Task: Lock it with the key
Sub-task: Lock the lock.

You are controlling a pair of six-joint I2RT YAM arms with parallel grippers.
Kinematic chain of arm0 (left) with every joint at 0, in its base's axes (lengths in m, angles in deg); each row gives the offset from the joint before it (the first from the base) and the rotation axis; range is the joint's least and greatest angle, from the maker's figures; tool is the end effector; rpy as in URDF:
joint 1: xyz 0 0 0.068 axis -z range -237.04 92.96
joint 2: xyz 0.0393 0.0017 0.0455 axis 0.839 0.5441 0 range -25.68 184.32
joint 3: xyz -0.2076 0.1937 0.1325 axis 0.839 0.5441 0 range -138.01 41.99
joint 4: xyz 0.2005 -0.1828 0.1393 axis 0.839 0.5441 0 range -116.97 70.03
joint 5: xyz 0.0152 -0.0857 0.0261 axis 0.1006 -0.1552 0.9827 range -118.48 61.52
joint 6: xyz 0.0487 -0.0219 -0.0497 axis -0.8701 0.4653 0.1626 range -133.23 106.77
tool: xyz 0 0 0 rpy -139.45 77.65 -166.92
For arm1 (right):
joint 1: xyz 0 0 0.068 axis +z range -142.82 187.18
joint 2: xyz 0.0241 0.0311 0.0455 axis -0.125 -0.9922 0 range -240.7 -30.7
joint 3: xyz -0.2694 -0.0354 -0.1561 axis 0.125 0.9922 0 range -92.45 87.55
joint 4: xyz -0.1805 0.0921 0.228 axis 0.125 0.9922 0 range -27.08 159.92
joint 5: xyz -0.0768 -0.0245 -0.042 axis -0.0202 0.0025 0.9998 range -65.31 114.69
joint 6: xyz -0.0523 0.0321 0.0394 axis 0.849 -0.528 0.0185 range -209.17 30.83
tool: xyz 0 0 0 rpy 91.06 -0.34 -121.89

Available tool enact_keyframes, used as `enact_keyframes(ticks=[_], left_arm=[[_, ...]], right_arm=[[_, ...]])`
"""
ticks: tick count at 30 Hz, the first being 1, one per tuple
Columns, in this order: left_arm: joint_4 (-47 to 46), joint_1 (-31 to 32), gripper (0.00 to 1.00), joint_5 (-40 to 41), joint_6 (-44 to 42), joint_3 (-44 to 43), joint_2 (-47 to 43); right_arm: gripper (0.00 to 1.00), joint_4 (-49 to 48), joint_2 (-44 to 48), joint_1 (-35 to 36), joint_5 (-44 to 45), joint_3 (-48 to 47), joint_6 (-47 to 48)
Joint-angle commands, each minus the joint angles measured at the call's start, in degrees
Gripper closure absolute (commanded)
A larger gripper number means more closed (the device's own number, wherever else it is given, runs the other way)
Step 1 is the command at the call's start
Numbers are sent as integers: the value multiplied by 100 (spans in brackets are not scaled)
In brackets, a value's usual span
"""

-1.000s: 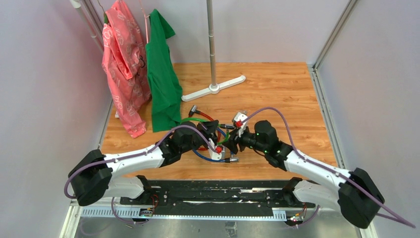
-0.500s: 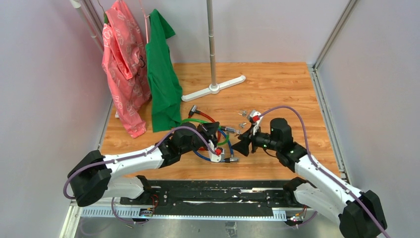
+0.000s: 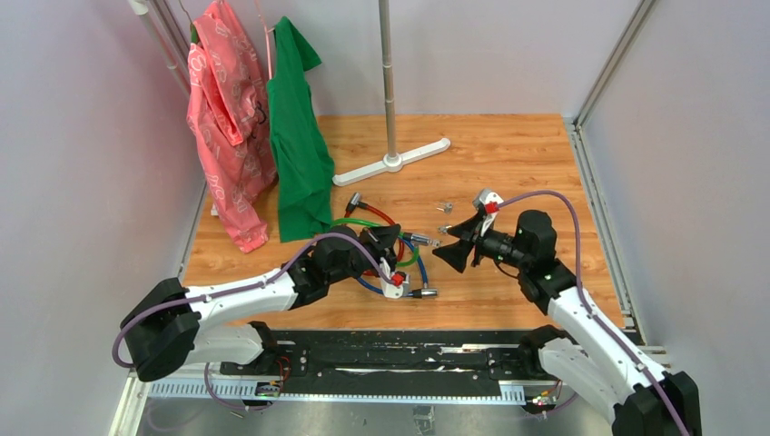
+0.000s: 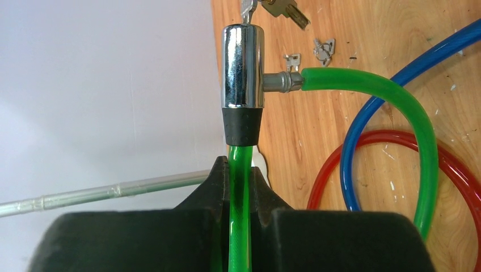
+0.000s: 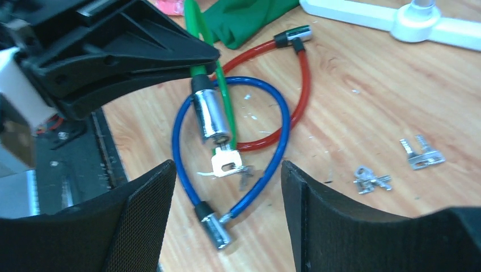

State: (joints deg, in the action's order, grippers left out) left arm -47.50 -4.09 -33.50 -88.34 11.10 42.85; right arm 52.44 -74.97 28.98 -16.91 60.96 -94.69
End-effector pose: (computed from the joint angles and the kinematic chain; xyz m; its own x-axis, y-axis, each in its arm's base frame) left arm 0.1787 -0.2455 0.2282 0.7715 0.5759 -0.2705 0.3886 -0.0898 0.9170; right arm 0.1847 0.1172 0.2807 -0.2014 -0.0030 -0.9795 -0.8740 0.4521 0.1783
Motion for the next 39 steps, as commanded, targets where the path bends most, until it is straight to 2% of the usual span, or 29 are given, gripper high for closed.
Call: enact_keyframes(ticks=[1,4,7,12,15,19,22,25,34,35,39], left_arm=[[1021,-68,100,-43,261,338,54],[1016,-69,100,-36,258,332,64],[1012,-65,100,-46,267,337,59],[1012,-82,100,-65,278,348,48],[1016,-83,100,-61,266,331,78],[1016,-85,100,-69,262,323,85],[1021,-84,100,-75,250,335,82],[1025,-90,100,-39,269,339,46],[1023,-92,100,-74,287,321,62],[1025,-92,100,-66,284,321,58],[1025,-97,100,-80,353,317,70]], right_arm=[[29,-448,-389,-68,207,-406,1034],[29,-486,-1071,85,-298,-731,1361],[30,-131,-1583,419,-527,-1087,1901],[32,-233,-1917,548,-661,-1019,2332],[34,139,-2119,676,-960,-1260,2539],[37,711,-2359,1065,-308,-1523,3035],[41,495,-2399,1083,-291,-1405,3018],[50,684,-2395,1078,-287,-1462,3161],[54,598,-2818,1134,-237,-1656,3126],[58,569,-2803,1132,-241,-1650,3141],[84,351,-2791,1155,-293,-1628,3133]])
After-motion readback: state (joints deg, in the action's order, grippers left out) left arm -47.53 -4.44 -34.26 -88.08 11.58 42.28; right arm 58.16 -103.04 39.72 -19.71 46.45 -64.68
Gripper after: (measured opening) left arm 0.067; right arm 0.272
